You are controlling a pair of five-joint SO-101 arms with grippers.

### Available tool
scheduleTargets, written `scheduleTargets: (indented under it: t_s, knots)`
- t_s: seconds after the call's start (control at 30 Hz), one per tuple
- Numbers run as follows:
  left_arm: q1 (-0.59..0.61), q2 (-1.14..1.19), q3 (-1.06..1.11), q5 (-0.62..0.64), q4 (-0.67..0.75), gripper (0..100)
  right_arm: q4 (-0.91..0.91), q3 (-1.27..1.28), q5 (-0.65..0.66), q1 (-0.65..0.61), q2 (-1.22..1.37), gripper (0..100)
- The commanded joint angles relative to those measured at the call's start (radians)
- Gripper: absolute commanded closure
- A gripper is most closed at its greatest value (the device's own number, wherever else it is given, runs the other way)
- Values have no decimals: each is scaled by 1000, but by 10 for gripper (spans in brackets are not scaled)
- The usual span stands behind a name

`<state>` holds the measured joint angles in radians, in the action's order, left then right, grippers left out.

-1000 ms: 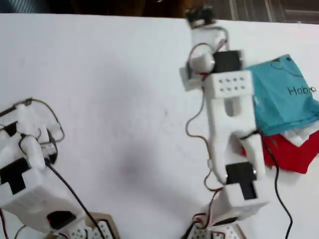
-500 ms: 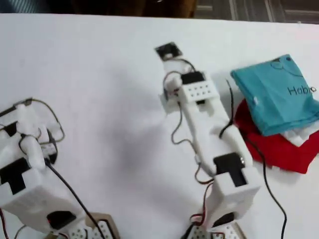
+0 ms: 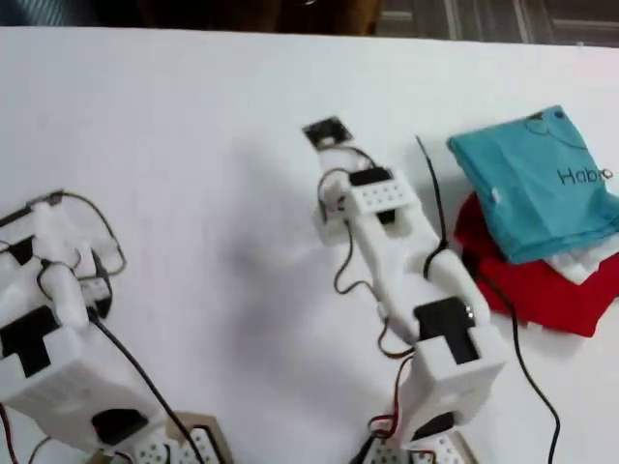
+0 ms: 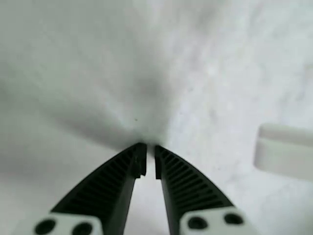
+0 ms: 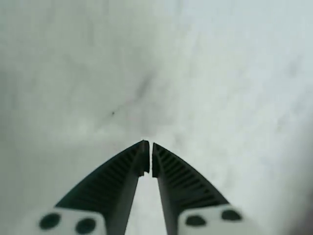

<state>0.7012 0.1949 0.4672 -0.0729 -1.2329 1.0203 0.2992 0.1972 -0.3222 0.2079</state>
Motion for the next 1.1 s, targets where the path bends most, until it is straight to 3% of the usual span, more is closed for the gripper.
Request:
scheduleTargets:
  t_s: [0.0,0.27,0.47,0.8,0.9,1.07]
  knots:
    - [-15,-15,2,-8,38,939,-16,46,2,-2,-119,981]
    - [-15,-15,2,-6,40,939,-176,302,8,21,-337,981]
    - [-21,-15,7,-6,37,939,-196,402,8,25,-398,981]
    - [-115,-28,44,-12,34,940,-189,463,8,12,-406,981]
    - [-143,-54,67,-78,34,945,-189,482,8,12,-406,981]
    - [-287,-245,262,-101,157,973,-193,477,8,15,-407,981]
